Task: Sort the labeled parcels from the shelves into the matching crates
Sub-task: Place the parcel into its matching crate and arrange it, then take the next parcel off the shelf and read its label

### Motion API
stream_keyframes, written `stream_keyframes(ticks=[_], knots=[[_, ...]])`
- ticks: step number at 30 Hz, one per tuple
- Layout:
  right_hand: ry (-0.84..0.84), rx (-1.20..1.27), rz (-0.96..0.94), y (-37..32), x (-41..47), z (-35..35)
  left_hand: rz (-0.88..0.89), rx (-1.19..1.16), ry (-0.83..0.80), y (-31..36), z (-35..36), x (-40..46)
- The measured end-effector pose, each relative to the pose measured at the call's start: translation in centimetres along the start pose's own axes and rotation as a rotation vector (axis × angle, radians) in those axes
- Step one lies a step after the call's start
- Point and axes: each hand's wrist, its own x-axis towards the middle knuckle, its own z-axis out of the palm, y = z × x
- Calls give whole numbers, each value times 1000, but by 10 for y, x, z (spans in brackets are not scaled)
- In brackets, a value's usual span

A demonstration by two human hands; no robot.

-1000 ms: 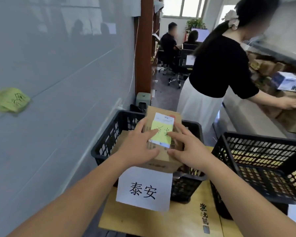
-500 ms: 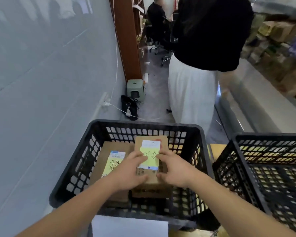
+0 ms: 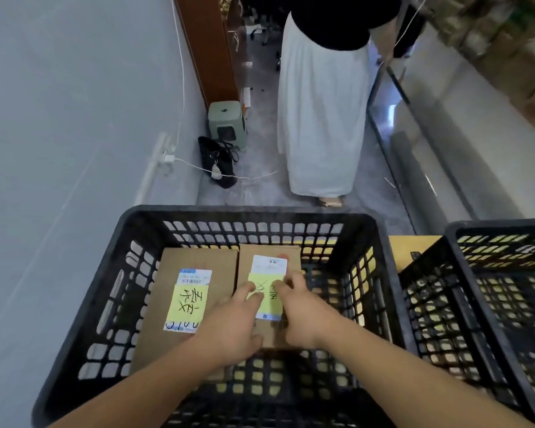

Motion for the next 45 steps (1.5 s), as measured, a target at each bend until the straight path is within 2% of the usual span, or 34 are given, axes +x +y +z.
stream_keyframes(ticks=[6, 13, 19, 23, 28, 32, 39, 45], knots=[[1, -28, 39, -11, -1, 7, -9, 211, 39, 8, -4, -3], [77, -107, 77, -20, -16, 2, 39, 190, 51, 0, -8, -7], [303, -172, 154, -46, -94, -27, 161, 112, 92, -7, -35, -40], [479, -180, 234, -52, -162, -39, 312, 151, 182, 18, -69, -70], [625, -195, 334, -39, -237, -45, 468, 224, 301, 81, -98, -84], [705, -171, 454, -7, -298, -41, 606, 249, 360, 157, -105, -98], [750, -17, 663, 83, -410, -14, 800, 300, 343, 306, -70, -112], [776, 72, 741, 178, -496, 3, 893, 337, 310, 439, -32, -114]])
